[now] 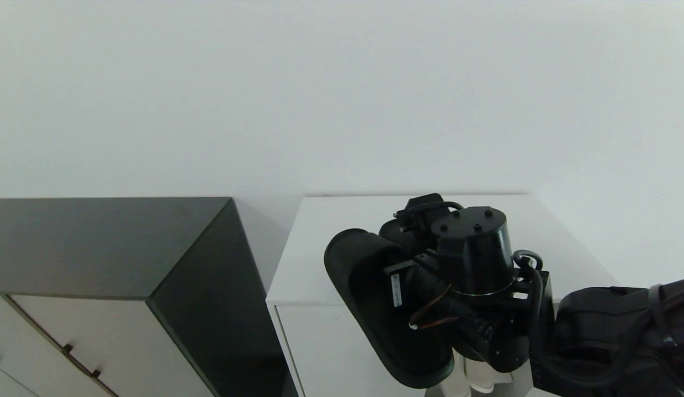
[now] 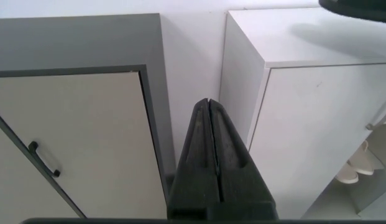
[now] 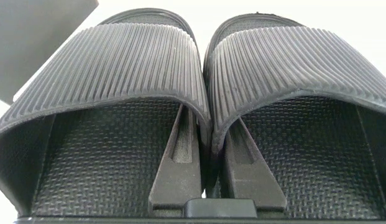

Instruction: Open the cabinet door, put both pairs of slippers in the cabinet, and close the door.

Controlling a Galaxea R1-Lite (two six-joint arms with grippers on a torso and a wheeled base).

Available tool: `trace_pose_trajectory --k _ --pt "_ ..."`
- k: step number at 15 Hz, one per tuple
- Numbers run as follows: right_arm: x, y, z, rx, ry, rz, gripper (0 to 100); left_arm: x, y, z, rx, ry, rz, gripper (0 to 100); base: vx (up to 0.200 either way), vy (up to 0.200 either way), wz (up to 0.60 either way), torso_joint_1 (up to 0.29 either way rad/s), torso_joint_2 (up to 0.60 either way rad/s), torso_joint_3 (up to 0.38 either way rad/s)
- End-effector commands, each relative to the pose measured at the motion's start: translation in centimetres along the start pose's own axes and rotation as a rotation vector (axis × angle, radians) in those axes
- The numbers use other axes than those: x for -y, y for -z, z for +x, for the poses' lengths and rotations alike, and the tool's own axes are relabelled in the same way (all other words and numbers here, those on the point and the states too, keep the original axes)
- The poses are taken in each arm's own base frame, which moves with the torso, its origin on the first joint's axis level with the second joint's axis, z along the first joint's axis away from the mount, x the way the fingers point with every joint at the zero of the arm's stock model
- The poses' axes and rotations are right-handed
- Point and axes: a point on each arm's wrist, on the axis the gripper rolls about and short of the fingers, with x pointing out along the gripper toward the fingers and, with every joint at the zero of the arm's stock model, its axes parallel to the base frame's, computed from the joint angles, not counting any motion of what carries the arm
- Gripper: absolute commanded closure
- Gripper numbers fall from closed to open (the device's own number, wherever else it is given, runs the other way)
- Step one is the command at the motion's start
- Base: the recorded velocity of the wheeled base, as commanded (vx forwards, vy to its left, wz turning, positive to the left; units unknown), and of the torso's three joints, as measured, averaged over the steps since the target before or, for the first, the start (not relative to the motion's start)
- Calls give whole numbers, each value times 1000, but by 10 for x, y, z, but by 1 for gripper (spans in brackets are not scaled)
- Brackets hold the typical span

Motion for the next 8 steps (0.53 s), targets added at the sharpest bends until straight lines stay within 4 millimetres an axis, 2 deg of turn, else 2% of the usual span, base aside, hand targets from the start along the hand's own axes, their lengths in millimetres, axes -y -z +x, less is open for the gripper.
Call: trace_pose_trajectory --k 1,8 --pt "-1 0 0 0 -2 -1 100 0 0 0 -1 0 0 100 -200 0 0 -2 2 2" --pt "-5 7 -1 -16 -10 -17 100 0 0 0 0 1 0 100 -200 0 0 -5 2 0"
